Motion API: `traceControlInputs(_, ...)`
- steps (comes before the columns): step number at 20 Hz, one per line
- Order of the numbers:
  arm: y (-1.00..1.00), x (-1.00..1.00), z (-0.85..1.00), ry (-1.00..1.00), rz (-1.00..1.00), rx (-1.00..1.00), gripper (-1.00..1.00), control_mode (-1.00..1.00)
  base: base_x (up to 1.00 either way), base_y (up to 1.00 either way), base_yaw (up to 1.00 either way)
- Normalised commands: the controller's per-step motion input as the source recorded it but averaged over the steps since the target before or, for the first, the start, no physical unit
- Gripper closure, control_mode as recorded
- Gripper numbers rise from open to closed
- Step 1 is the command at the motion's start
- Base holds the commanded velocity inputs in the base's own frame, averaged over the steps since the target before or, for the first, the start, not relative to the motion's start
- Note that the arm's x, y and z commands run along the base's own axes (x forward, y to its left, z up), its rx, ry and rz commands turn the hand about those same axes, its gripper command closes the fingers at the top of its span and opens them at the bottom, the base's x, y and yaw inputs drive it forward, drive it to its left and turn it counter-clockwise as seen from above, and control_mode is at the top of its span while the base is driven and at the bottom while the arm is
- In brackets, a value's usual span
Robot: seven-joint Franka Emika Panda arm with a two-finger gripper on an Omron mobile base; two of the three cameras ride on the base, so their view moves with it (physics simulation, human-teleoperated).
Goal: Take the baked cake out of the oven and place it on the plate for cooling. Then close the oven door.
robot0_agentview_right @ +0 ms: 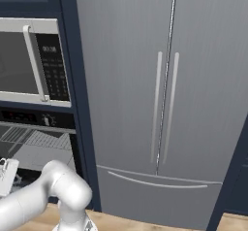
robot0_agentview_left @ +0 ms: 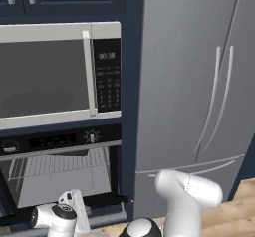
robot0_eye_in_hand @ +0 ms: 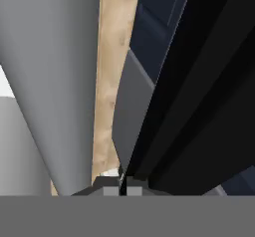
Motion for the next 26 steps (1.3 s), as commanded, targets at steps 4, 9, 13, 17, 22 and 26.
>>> traceControlInputs(4,0.21,-0.21,-0.47,0.26,-0.08,-0.07,1.00,-1.00,0.00,0.00,0.00)
traceControlInputs(9,0.16,-0.18,0.14,0.05,-0.02,0.00,1.00,-1.00,0.00,0.00,0.00)
traceControlInputs(13,0.21,-0.12,0.39,0.01,-0.05,-0.04,1.00,-1.00,0.00,0.00,0.00)
traceControlInputs(17,0.09,0.07,0.45,0.00,-0.02,-0.01,1.00,-1.00,0.00,0.00,0.00)
traceControlInputs(22,-0.03,0.32,0.28,-0.01,0.01,0.00,-1.00,-1.00,0.00,0.00,0.00)
traceControlInputs(26,-0.15,0.29,0.14,-0.11,0.14,0.03,-1.00,-1.00,0.00,0.00,0.00)
